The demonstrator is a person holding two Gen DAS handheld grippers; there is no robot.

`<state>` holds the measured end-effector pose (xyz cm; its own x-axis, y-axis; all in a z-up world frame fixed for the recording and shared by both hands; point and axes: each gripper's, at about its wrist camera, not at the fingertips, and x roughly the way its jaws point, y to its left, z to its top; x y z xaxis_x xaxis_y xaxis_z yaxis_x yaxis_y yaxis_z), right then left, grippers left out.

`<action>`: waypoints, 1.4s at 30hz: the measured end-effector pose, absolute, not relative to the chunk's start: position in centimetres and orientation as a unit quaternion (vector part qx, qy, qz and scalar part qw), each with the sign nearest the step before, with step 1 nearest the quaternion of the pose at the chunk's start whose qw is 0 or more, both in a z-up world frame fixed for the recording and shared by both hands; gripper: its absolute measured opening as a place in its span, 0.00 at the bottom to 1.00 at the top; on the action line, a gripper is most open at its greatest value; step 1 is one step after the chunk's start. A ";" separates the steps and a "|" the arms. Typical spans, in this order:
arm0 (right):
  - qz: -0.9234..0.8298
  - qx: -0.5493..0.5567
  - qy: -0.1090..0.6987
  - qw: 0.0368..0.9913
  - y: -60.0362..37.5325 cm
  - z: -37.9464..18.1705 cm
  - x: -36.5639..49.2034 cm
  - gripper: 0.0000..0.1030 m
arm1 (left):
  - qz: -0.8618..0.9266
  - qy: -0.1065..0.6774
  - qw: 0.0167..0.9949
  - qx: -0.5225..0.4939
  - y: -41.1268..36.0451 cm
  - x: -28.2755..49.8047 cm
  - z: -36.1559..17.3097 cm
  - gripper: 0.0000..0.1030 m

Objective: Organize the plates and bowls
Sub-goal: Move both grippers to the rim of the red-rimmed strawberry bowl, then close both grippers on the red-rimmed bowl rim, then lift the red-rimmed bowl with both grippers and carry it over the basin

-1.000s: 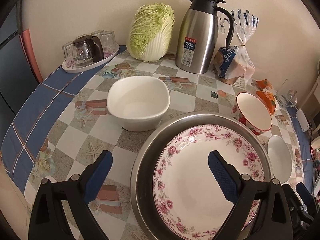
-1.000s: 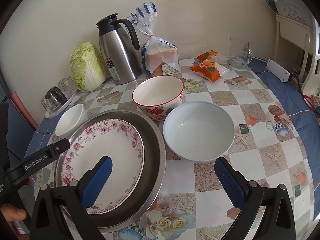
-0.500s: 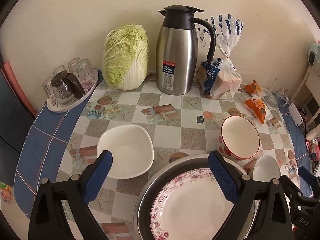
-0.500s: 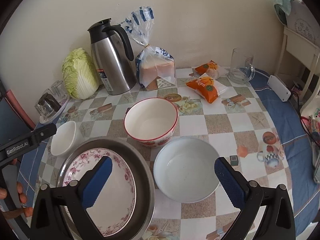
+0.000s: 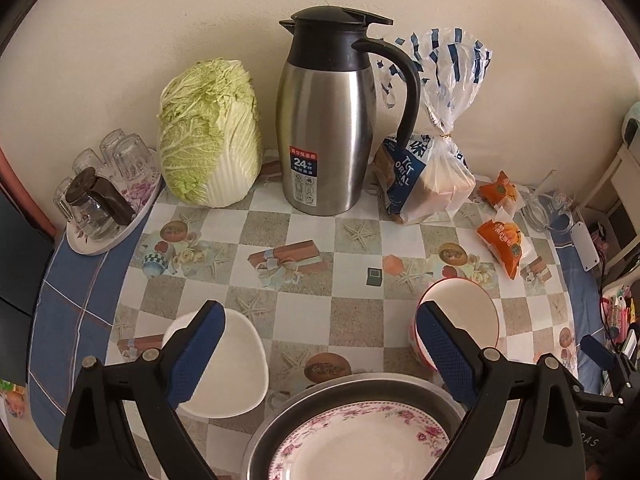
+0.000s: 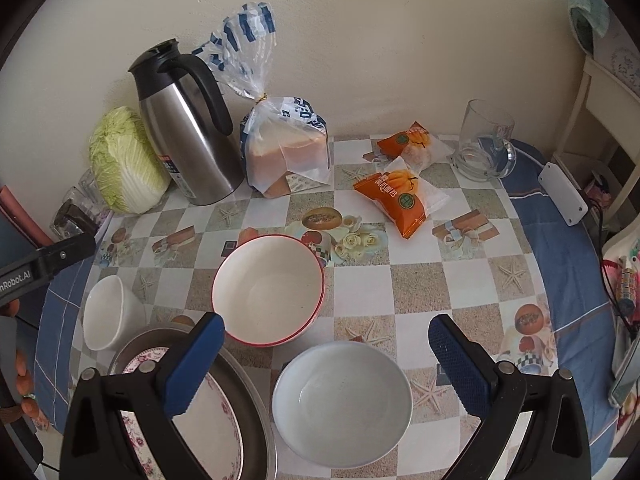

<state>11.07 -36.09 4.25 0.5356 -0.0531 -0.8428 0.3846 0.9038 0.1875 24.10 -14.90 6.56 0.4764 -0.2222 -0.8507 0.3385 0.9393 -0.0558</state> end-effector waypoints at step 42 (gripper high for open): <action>-0.086 0.159 0.550 0.815 -35.6 -6.9 19.2 0.15 | -0.222 0.625 0.748 0.020 -25.1 26.3 -9.3 0.09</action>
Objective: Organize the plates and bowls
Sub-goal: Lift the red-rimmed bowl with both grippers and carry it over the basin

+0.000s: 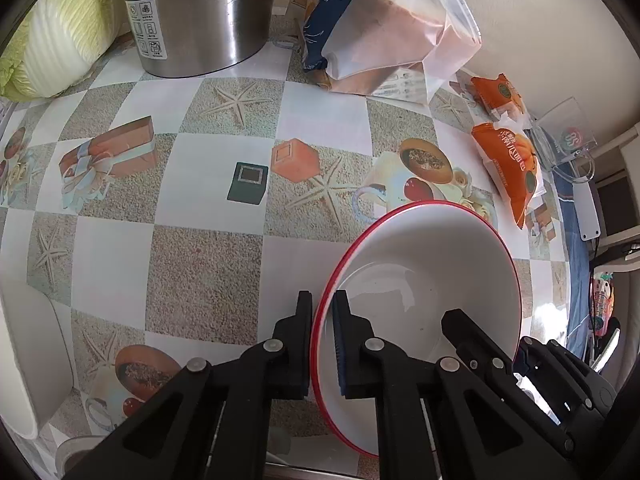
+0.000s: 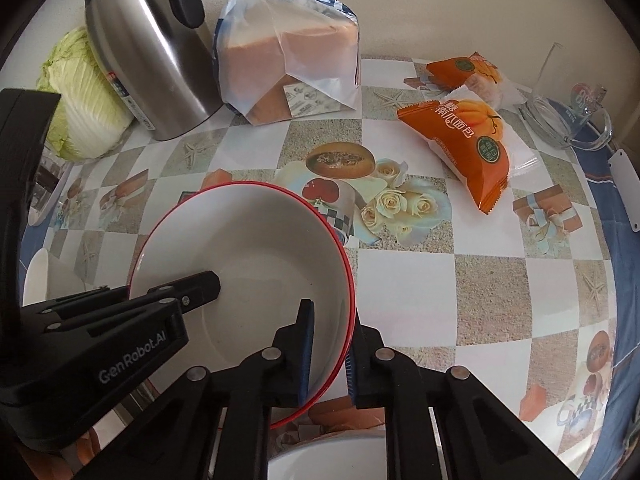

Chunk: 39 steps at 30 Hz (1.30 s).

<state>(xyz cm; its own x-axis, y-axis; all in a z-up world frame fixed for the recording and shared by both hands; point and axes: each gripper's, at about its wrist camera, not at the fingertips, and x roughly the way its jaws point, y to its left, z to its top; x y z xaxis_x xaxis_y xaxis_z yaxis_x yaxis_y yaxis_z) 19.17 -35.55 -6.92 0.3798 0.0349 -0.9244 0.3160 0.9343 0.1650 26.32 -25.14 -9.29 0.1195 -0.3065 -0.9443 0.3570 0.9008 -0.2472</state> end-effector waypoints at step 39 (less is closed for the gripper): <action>-0.039 0.166 0.470 0.866 -26.8 2.2 9.3 0.14 | -0.158 0.554 0.816 -0.057 -12.2 14.4 -0.6 0.09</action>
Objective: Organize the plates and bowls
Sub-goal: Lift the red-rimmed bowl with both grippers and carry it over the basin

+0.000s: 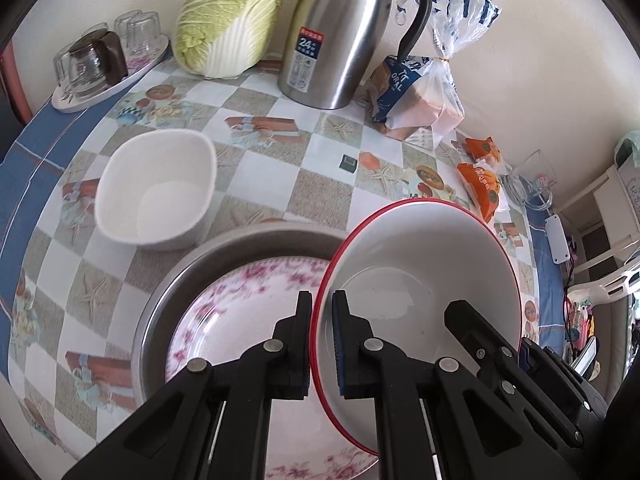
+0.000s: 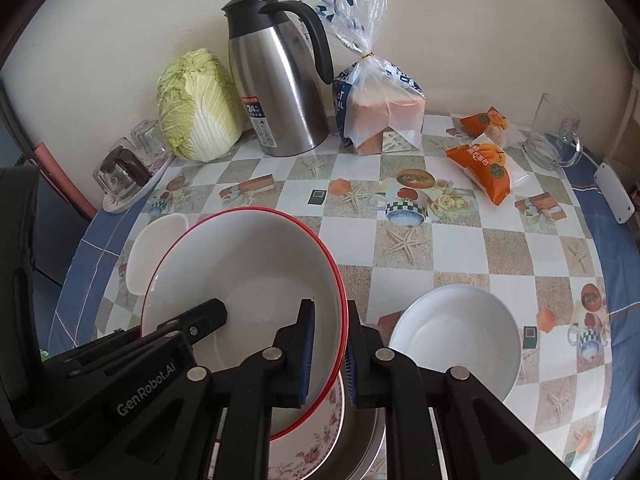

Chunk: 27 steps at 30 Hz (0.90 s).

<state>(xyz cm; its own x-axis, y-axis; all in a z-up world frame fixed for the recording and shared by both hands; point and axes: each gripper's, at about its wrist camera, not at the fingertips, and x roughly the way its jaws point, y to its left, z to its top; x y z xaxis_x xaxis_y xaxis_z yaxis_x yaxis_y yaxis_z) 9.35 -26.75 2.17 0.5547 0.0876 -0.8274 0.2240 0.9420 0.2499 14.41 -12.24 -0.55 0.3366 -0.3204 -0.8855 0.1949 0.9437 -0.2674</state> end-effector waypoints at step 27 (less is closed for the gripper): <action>-0.043 0.189 0.490 0.850 -22.6 -0.7 4.6 0.15 | -0.149 0.586 0.794 -0.062 -8.4 10.4 -4.0 0.09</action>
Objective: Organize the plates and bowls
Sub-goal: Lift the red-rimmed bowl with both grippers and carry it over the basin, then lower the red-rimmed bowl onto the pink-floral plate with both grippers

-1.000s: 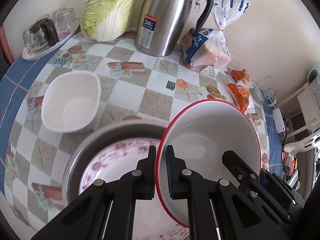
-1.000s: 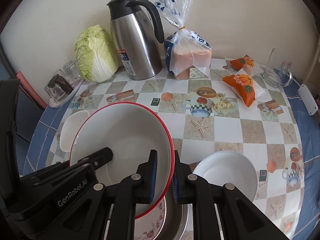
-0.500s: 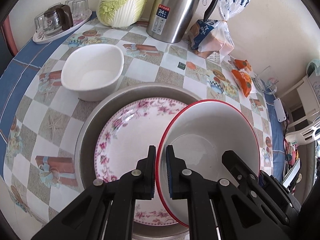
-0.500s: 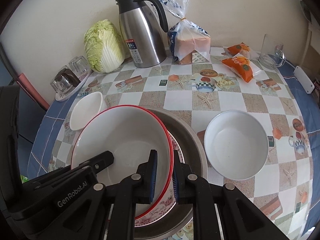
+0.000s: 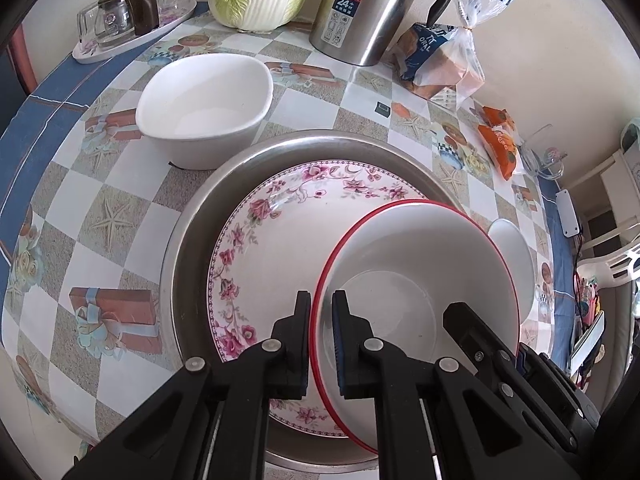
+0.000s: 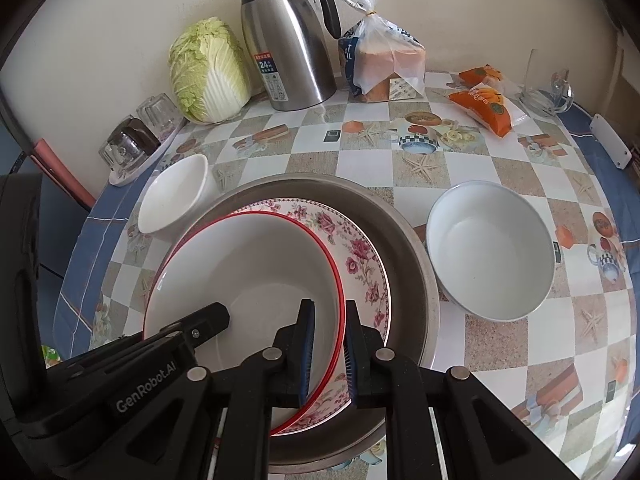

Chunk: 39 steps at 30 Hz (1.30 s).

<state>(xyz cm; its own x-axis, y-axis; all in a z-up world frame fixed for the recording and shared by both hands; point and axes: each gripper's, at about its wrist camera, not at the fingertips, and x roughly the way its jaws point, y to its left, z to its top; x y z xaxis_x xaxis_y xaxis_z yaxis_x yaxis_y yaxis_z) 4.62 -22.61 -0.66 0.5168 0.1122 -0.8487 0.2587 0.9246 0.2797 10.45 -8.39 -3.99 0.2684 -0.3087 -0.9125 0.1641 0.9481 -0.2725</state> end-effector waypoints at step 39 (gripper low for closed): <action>-0.037 0.210 0.492 0.844 -21.8 -2.5 6.0 0.16 | -0.145 0.608 0.772 -0.114 -6.4 12.3 -6.2 0.10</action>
<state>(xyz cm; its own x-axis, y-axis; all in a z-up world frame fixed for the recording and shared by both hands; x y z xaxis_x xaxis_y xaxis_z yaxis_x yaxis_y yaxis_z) 5.97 -21.84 -2.50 0.5140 0.1437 -0.8457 0.2698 0.9088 0.3184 12.28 -6.37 -6.17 0.2188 -0.3622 -0.9060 0.0855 0.9321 -0.3520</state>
